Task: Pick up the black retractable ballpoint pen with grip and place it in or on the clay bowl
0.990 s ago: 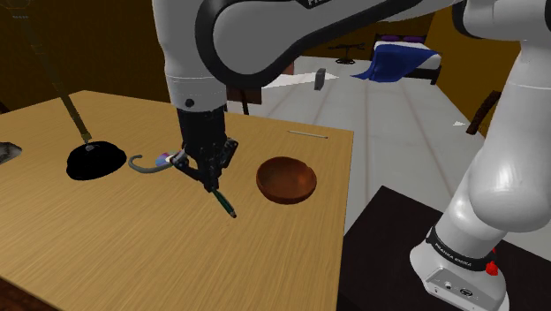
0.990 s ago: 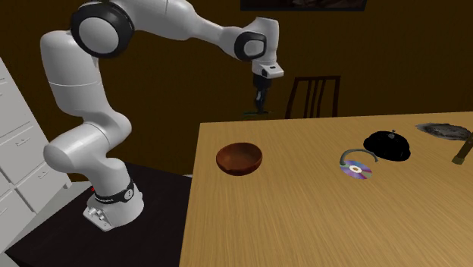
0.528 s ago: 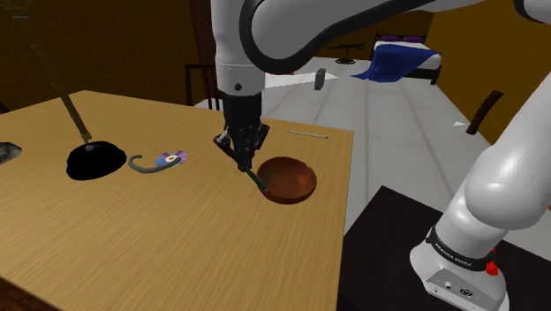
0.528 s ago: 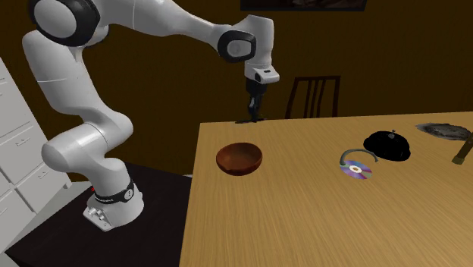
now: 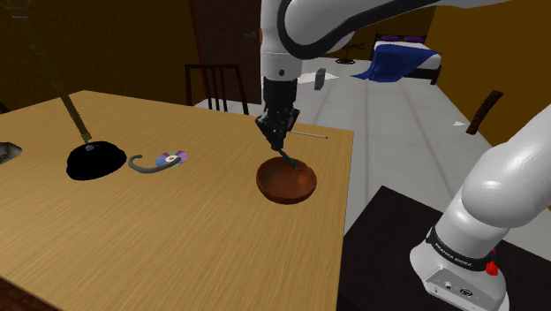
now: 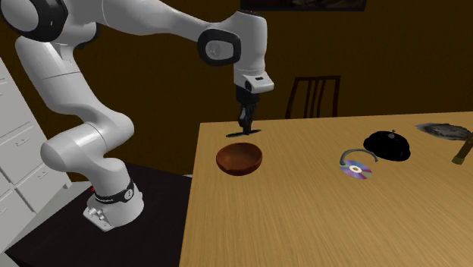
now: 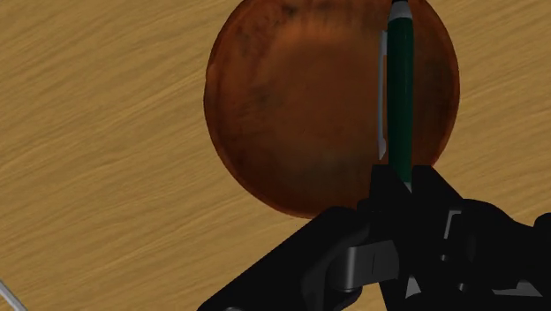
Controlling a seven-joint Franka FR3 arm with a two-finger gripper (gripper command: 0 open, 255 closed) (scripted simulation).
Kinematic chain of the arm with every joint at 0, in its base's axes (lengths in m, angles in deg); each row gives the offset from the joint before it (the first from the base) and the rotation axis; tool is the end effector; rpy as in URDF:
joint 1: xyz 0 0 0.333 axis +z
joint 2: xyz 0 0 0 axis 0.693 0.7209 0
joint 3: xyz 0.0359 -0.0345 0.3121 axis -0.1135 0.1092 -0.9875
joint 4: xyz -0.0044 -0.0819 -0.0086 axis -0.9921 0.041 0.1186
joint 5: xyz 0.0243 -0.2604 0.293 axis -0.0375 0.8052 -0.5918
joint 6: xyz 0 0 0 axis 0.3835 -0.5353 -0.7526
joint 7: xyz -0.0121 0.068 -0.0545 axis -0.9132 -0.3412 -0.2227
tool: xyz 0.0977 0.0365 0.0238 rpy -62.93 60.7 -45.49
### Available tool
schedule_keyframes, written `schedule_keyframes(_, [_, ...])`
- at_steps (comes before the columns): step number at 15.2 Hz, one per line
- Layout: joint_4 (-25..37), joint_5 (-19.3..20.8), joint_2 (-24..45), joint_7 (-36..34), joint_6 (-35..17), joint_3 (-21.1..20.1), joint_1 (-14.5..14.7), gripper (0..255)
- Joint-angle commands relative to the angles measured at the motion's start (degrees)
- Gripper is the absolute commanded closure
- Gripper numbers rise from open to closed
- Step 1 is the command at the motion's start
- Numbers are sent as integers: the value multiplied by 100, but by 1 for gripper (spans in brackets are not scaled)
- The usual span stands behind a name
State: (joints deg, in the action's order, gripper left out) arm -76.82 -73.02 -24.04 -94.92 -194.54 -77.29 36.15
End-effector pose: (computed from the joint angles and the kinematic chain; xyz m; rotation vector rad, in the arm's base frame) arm 0.4435 0.1972 0.4900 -3.0647 0.0639 0.0383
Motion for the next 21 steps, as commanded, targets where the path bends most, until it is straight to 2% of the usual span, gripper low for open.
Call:
schedule_keyframes(1, [-129, -34, -130, 193, 18, 120, -37, 255])
schedule_keyframes(16, [-952, 5, 292, 188, -1205, -53, -24, 255])
schedule_keyframes(21, [-952, 5, 292, 188, -1205, -53, -24, 255])
